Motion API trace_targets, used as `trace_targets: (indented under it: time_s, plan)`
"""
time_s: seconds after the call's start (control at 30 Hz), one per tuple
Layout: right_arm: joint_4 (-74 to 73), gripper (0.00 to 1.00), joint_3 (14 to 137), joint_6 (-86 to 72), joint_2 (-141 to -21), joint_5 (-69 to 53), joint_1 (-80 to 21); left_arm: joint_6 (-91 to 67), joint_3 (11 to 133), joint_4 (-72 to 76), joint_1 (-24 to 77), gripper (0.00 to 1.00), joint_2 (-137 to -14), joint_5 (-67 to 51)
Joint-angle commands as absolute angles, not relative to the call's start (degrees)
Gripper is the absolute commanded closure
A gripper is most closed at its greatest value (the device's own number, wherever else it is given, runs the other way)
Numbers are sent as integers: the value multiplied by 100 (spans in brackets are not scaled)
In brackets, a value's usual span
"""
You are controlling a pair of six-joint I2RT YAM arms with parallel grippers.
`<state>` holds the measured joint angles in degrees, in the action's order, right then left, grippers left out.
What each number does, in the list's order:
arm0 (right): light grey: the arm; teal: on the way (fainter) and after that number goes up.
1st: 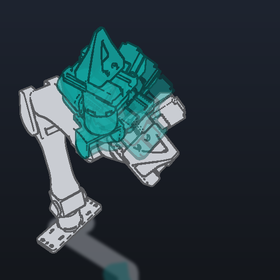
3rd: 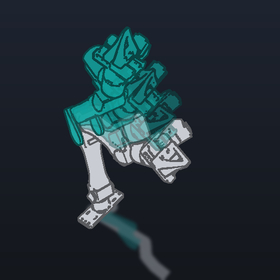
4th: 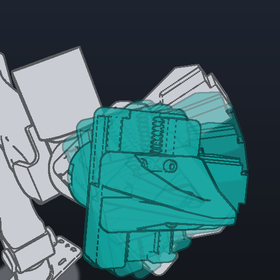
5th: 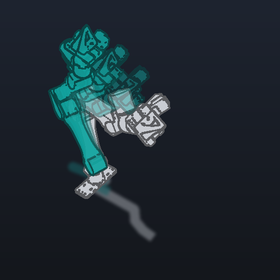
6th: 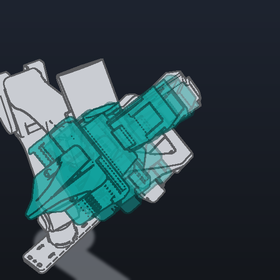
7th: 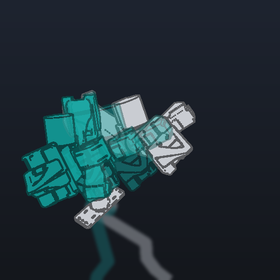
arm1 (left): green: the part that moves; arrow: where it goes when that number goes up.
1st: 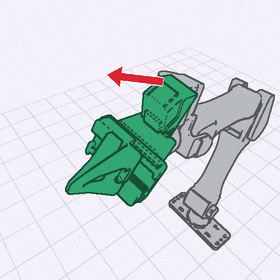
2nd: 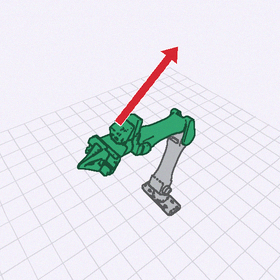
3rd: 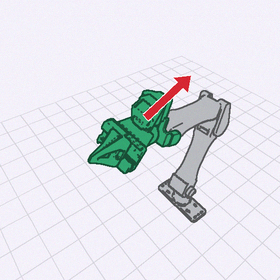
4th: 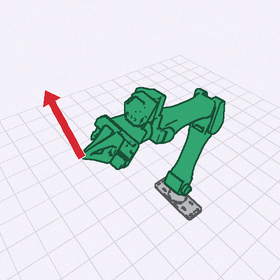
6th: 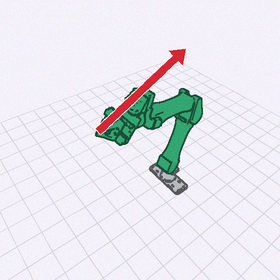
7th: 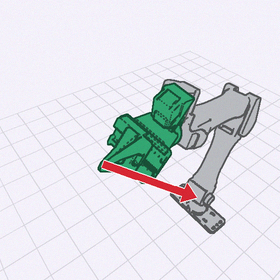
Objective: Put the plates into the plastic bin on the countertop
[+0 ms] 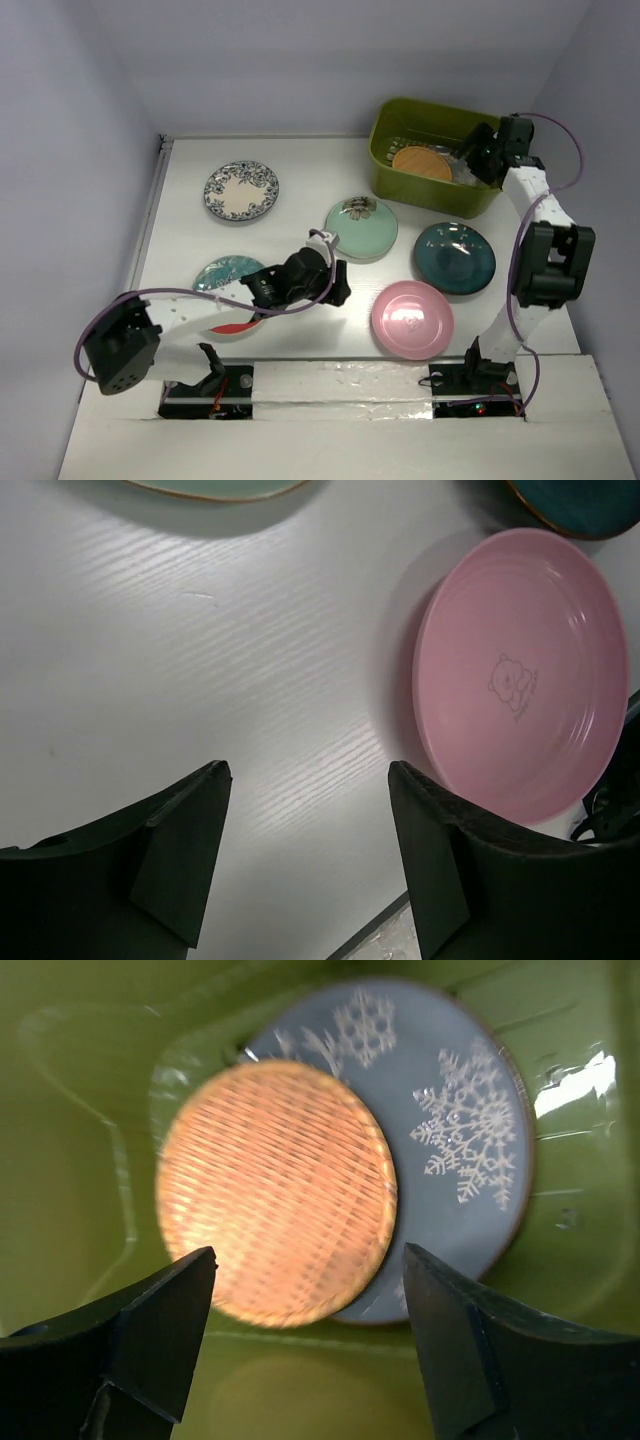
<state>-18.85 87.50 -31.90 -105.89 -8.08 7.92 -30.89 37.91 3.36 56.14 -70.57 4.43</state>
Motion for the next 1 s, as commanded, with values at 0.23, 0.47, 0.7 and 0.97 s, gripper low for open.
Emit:
trace_targets:
  time_s: [0.23, 0.47, 0.7, 0.97]
  plan:
    - [-65, 49, 6536, -3682, -7684, -852, 835, -3182, 4139, 1758, 6029, 38, -8357, -334]
    - [642, 92, 4792, -3867, -6434, -1152, -218, -3094, 4473, 1881, 6205, 41, -9043, -422]
    - [695, 78, 3640, -4017, -5696, -1064, -782, -3094, 4772, 2092, 6310, 53, -9658, -581]
    - [80, 58, 3287, -3587, -5090, -1449, -782, -3050, 4914, 1863, 6232, 100, -9827, -53]
